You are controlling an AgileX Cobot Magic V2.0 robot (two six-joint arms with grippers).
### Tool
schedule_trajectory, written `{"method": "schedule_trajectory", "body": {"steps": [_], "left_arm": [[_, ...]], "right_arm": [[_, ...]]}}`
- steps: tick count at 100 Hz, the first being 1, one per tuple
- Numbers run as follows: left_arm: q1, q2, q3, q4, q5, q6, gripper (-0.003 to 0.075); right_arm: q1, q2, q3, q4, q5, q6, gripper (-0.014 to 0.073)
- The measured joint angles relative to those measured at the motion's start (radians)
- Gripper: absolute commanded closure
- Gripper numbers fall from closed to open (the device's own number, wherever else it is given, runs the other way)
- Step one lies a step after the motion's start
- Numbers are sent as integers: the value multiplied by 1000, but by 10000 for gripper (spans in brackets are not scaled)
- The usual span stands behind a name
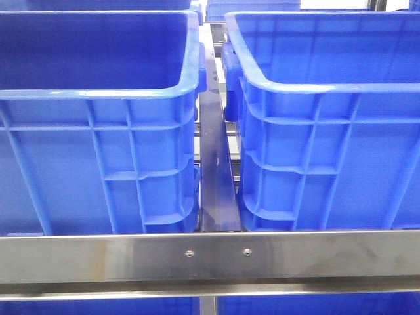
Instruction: Pick red and yellow buttons and place in box
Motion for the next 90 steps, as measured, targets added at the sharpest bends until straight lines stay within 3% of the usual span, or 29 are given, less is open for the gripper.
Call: {"method": "schedule_trajectory", "body": {"steps": [90], "left_arm": [[0, 0, -2, -2, -5, 0, 740]], "right_arm": [[0, 0, 0, 0, 0, 0, 663]]}}
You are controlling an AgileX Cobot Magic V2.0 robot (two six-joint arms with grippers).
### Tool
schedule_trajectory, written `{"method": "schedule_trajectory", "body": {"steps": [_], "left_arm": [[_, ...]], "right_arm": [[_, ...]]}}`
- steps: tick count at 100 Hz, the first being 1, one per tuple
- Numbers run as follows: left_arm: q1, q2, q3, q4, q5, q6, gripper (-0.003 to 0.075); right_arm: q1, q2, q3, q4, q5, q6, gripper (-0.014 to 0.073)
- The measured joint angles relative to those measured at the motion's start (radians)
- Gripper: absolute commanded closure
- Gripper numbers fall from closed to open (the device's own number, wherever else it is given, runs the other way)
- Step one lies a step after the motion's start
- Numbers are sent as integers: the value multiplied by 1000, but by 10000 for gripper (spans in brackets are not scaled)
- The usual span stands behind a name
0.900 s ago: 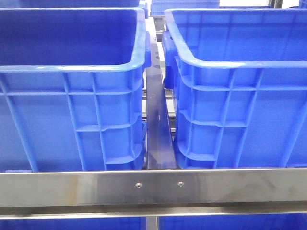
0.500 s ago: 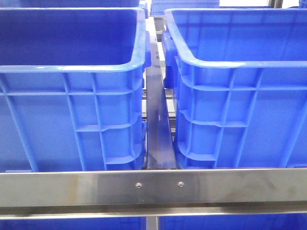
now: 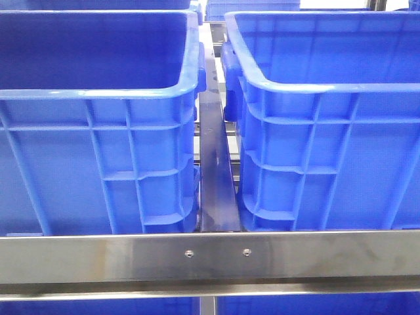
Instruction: Pick red and yellow buttons and place in box
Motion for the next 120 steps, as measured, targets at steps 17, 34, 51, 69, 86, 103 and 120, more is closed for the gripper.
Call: {"method": "schedule_trajectory", "body": {"steps": [17, 34, 51, 69, 86, 103, 120], "left_arm": [[0, 0, -69, -21, 92, 0, 740], [0, 65, -209, -23, 197, 0, 740], [0, 209, -309, -23, 254, 0, 740], [0, 395, -403, -14, 324, 0, 695], [-7, 552, -498, -14, 365, 0, 377], [-41, 694, -605, -14, 389, 0, 144], [-89, 875, -756, -14, 515, 0, 146]], "right_arm": [[0, 0, 0, 0, 0, 0, 663], [0, 0, 0, 0, 0, 0, 663], [0, 0, 0, 0, 0, 0, 663], [0, 0, 0, 0, 0, 0, 663], [0, 0, 0, 0, 0, 0, 663], [0, 0, 0, 0, 0, 0, 663], [0, 0, 0, 0, 0, 0, 663]]}}
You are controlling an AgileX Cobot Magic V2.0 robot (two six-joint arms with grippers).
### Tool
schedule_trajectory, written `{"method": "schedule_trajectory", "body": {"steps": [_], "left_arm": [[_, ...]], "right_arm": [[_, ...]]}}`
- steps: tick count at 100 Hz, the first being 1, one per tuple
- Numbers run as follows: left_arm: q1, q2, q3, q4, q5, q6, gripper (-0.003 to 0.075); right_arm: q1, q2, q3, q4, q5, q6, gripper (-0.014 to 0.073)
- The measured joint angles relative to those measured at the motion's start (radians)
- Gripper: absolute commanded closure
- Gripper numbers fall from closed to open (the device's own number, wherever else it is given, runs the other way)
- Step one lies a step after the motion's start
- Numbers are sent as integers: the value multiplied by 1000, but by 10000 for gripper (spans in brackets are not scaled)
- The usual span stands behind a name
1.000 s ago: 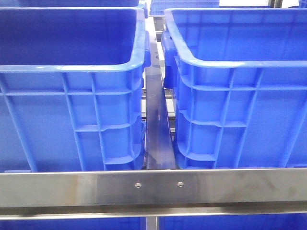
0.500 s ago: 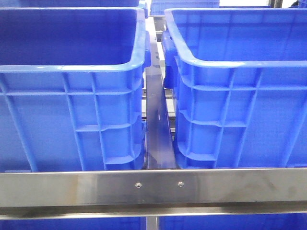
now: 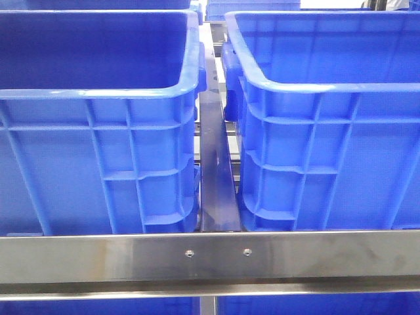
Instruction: Pick red and yellow buttons and place in box
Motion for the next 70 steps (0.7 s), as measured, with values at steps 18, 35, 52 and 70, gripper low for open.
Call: {"method": "schedule_trajectory", "body": {"steps": [18, 35, 52, 70], "left_arm": [[-64, 231, -199, 7, 140, 0, 146], [-90, 443, -377, 14, 250, 0, 154], [-90, 638, -533, 50, 329, 0, 154], [-90, 780, -635, 72, 347, 0, 154]], "right_arm": [[0, 0, 0, 0, 0, 0, 663], [0, 0, 0, 0, 0, 0, 663], [0, 0, 0, 0, 0, 0, 663], [0, 0, 0, 0, 0, 0, 663]]}}
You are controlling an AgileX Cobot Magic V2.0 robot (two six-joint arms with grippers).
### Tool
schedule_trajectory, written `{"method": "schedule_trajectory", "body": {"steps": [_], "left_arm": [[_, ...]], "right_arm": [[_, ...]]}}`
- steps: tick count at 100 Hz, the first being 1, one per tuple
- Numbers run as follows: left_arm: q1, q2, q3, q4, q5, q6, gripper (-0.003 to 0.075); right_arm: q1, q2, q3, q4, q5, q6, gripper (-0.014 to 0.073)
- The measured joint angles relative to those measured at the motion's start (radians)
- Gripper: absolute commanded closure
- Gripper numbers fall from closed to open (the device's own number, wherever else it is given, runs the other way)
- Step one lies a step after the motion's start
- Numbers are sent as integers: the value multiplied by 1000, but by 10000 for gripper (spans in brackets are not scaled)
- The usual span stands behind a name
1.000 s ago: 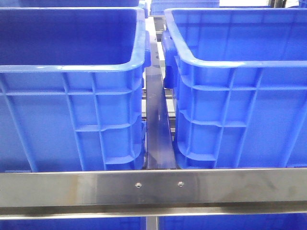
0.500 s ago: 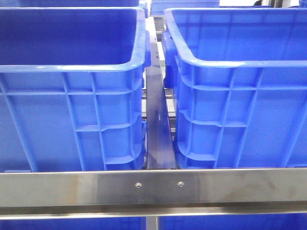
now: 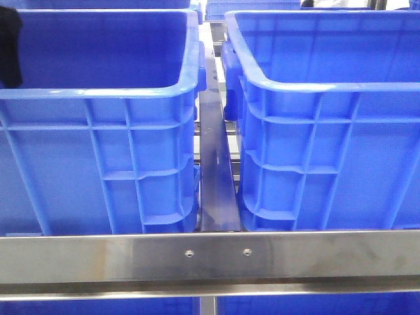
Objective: Pick red and yellow buttons and place in box
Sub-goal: 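Reach the left gripper into the button bin and grasp a red-capped button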
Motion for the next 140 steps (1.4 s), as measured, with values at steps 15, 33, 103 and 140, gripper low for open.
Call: {"method": "schedule_trajectory", "body": {"steps": [15, 33, 103, 140], "left_arm": [[0, 94, -64, 15, 0, 0, 154], [0, 179, -100, 19, -20, 0, 155], [0, 226, -104, 53, -63, 0, 570], [0, 39, -78, -36, -78, 31, 571]], "right_arm": [[0, 0, 0, 0, 0, 0, 663], [0, 0, 0, 0, 0, 0, 663], [0, 0, 0, 0, 0, 0, 663], [0, 0, 0, 0, 0, 0, 663]]}}
